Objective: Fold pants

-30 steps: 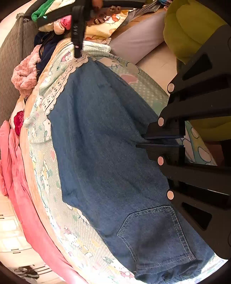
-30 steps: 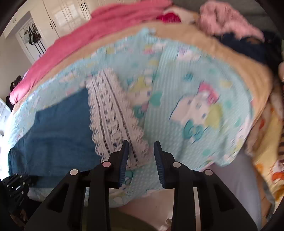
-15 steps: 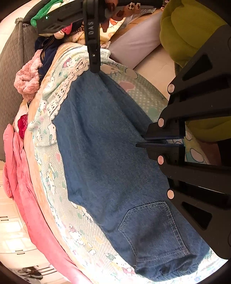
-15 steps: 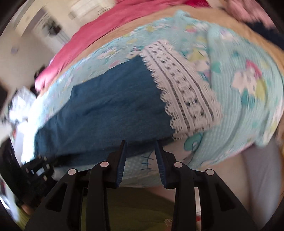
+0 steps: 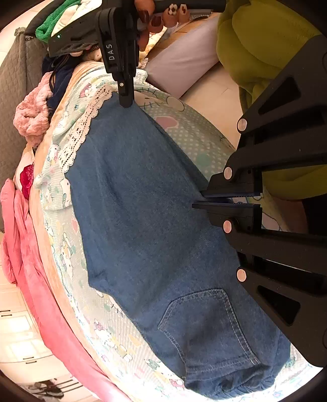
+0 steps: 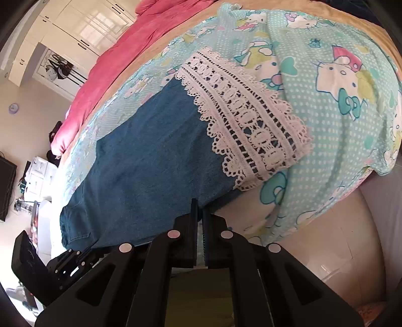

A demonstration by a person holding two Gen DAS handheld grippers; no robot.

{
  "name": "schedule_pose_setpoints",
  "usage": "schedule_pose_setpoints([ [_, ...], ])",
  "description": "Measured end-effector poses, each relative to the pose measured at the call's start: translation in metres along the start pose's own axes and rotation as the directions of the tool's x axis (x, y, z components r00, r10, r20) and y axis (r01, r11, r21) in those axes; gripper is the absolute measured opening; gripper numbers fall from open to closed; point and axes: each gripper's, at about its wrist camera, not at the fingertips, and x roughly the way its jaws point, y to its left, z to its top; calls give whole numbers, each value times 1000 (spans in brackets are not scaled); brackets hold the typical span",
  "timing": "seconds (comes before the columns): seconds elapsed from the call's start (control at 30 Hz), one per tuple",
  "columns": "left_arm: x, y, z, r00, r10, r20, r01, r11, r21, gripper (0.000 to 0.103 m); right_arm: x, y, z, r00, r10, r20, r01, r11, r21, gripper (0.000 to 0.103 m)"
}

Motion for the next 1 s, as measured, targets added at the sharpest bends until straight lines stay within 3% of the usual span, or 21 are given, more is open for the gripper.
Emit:
schedule_pose_setpoints([
  [0.07, 8, 2, -2, 1000, 3, -25, -3, 1000, -9, 0, 4, -3, 0, 1000, -17, 2, 17, 1000, 14, 7],
  [0.17, 10, 10, -6, 999, -22, -32, 20, 999, -48, 2, 1, -8, -1, 999, -54, -6, 54, 998, 33, 32],
  [0.27, -1, 20, -11, 999, -36, -16, 35, 996, -86, 11, -21, -14, 4, 993, -98, 68, 96, 995, 31, 32],
  [0.37, -24, 39, -16, 1000, 2, 28, 2, 989, -147, 34, -42, -17, 14, 971, -161, 176, 165, 986, -3, 32],
  [0.43, -44, 63, -19, 997, 35, 63, -20, 974, -224, 34, -46, -14, 22, 963, -166, 212, 175, 984, -21, 32],
  [0.57, -68, 103, -23, 980, 188, 68, -155, 929, -336, 46, -37, -6, 33, 959, -165, 232, 196, 973, -122, 32],
  [0.67, -60, 126, -24, 969, 245, -15, -230, 887, -400, 56, -18, -3, 41, 964, -190, 187, 224, 957, -183, 33],
  [0.77, -46, 140, -31, 937, 336, -92, -344, 851, -397, 55, -7, -12, 41, 950, -256, 177, 289, 938, -192, 33],
  [0.8, -44, 145, -33, 928, 359, -99, -368, 840, -398, 52, -7, -14, 41, 930, -308, 200, 347, 915, -205, 36],
  [0.83, -43, 149, -34, 923, 371, -101, -379, 836, -397, 50, -7, -17, 41, 927, -315, 202, 355, 911, -210, 42],
  [0.87, -43, 154, -34, 925, 368, -98, -375, 836, -401, 48, -7, -26, 43, 933, -305, 193, 340, 921, -191, 53],
  [0.93, -46, 164, -37, 934, 346, -93, -352, 835, -423, 48, -7, -37, 44, 950, -259, 174, 284, 949, -135, 54],
  [1.0, -44, 165, -37, 931, 353, -98, -360, 834, -417, 48, -7, -31, 44, 946, -270, 180, 299, 941, -160, 54],
])
